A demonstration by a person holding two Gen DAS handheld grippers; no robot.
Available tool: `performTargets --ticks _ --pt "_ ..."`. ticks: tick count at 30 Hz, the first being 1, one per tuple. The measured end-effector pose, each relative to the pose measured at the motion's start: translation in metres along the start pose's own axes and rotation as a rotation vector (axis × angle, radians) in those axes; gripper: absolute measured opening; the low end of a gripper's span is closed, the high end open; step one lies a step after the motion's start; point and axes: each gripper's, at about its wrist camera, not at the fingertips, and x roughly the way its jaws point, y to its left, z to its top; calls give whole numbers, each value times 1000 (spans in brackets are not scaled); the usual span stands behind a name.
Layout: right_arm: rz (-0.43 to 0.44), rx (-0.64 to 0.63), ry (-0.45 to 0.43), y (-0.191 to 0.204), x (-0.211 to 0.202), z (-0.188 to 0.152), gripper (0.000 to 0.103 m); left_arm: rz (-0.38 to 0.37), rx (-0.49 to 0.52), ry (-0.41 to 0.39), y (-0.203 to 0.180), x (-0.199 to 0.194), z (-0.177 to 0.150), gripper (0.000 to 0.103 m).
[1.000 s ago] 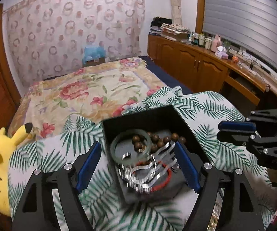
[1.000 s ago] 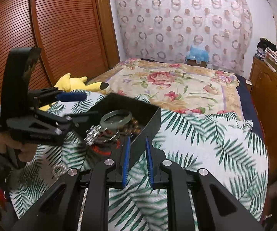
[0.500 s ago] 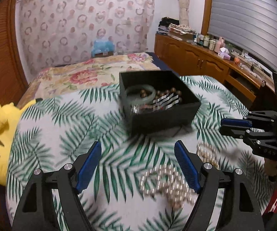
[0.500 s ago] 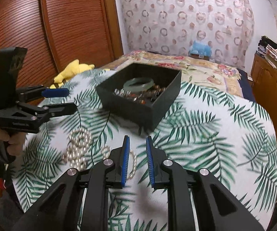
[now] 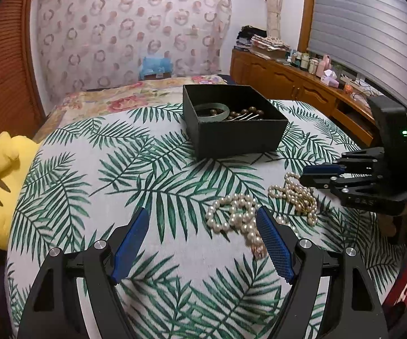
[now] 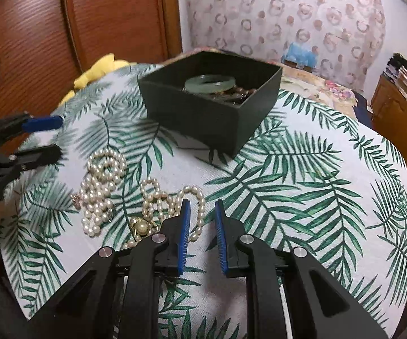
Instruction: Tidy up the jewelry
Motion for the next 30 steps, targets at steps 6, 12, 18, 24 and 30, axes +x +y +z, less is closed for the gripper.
performTargets --ticks 6,12,18,24,30 --pt "-83 -27 6 1 1 -1 16 14 -17 4 7 -5 -9 75" --pt "-73 -13 -20 -5 -1 -5 16 5 -23 27 12 3 -11 75" --pt "-76 -16 -22 -6 -2 -4 16 -30 -11 67 12 23 1 67" --pt "-79 -18 -22 -5 -2 -4 16 -41 38 144 8 49 7 40" --pt "-80 -19 -22 -5 -2 -4 16 -17 107 157 -3 57 12 40"
